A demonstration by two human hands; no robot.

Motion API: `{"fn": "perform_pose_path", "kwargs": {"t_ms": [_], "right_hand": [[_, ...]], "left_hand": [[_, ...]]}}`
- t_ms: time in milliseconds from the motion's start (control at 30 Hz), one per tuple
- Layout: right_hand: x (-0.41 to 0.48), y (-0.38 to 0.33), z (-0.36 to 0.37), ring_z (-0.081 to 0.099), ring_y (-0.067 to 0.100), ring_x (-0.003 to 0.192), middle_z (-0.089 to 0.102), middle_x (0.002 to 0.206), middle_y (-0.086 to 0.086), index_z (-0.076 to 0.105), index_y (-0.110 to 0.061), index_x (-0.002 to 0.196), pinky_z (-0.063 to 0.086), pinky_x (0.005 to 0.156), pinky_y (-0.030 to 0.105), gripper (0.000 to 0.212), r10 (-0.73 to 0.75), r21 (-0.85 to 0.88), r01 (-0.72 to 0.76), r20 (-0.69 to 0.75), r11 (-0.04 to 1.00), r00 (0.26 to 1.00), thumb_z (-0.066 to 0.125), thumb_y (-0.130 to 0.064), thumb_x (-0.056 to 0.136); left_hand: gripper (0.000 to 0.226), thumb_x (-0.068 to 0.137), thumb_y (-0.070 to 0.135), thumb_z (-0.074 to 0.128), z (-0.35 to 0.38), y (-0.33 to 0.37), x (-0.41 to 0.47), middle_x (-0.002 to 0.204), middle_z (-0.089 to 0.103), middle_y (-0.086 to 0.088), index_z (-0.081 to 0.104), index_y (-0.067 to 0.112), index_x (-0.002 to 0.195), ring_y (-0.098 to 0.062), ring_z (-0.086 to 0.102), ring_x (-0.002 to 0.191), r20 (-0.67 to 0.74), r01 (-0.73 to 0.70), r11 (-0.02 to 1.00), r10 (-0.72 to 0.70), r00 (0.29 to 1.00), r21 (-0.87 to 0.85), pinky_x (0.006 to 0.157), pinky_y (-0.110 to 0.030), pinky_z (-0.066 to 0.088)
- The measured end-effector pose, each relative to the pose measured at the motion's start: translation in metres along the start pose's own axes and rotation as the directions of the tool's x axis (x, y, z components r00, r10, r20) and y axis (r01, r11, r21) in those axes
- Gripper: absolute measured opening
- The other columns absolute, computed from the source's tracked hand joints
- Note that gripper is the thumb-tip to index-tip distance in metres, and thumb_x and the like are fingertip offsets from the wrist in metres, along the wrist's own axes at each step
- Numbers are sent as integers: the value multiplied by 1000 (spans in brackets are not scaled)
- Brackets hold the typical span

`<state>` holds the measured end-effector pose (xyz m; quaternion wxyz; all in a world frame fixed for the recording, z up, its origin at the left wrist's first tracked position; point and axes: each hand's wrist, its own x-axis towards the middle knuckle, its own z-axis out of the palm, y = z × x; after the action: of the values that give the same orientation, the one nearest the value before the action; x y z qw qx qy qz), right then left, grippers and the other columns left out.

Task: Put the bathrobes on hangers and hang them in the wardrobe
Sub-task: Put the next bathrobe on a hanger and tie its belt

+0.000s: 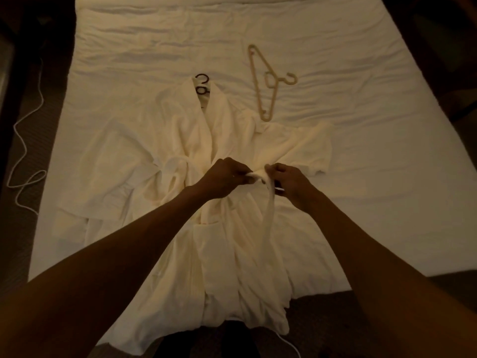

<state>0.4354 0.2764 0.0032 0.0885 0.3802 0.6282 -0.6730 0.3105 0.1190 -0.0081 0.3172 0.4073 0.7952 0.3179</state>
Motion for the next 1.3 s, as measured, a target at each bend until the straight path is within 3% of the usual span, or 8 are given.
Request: {"fn": "perform_pose_path", "kwargs": {"t_ms": [267,500,633,733,833,933,1067,1300], "right_hand": [[-32,59,2,67,22,98,74,99,4,69,-13,107,50,90,40,53,271,-96,-259,139,961,953,57,-61,86],[2,-19,-9,46,14,50,51,52,1,63,-10,70,40,56,30,36,-49,138,65,-110,988,993,64,-39,91],[13,-49,-7,53,13,60,59,61,1,71,-7,75,45,64,30,43,-180,-10,181,-167,983,969,66,-48,87],[10,-33,-2,58,14,66,64,67,1,70,-15,73,49,68,34,45,-98,-1,100,-224,995,970,65,-58,83],[-5,0,-3,65,19,96,72,100,0,70,-18,104,50,79,36,64,143,62,-139,-68,988,987,60,-74,74],[-21,27,-6,66,16,97,74,99,-1,70,-17,105,48,86,36,60,218,-139,-201,118,970,969,57,-70,79],[-4,-3,-7,56,13,67,62,75,4,62,-18,78,48,64,21,25,-24,-78,14,-137,997,990,61,-38,93],[41,-84,9,46,17,67,47,63,-1,47,-10,66,36,64,33,46,-474,-340,352,-409,872,780,54,-45,95]], "left_hand": [[24,81,34,79,-34,-21,9,87,74,10,78,21,101,-7,66,85,159,177,984,-172,972,-19,79,-24,49],[71,74,51,80,-27,-10,11,100,75,2,54,31,137,-11,69,91,174,137,988,-122,977,-75,89,-33,55],[44,84,41,75,-42,9,12,99,74,5,67,23,124,-6,68,88,83,154,973,-141,986,-174,82,-25,53],[22,90,34,70,-53,9,5,80,71,8,77,15,101,4,59,68,65,163,944,-151,986,-286,63,-11,45],[22,93,32,67,-54,-3,-2,83,69,8,76,14,100,3,59,76,52,214,892,-211,976,-399,66,-13,46],[31,94,38,64,-54,-19,-5,93,64,0,73,10,105,-13,55,90,22,295,805,-332,943,-514,79,-30,45],[35,95,36,63,-54,-32,-10,96,65,-7,70,3,103,-18,58,91,-54,335,772,-429,902,-540,77,-28,47],[20,96,25,64,-65,-29,-13,90,73,-1,73,11,106,8,57,63,-238,226,868,-357,903,-442,57,-9,43]]}}
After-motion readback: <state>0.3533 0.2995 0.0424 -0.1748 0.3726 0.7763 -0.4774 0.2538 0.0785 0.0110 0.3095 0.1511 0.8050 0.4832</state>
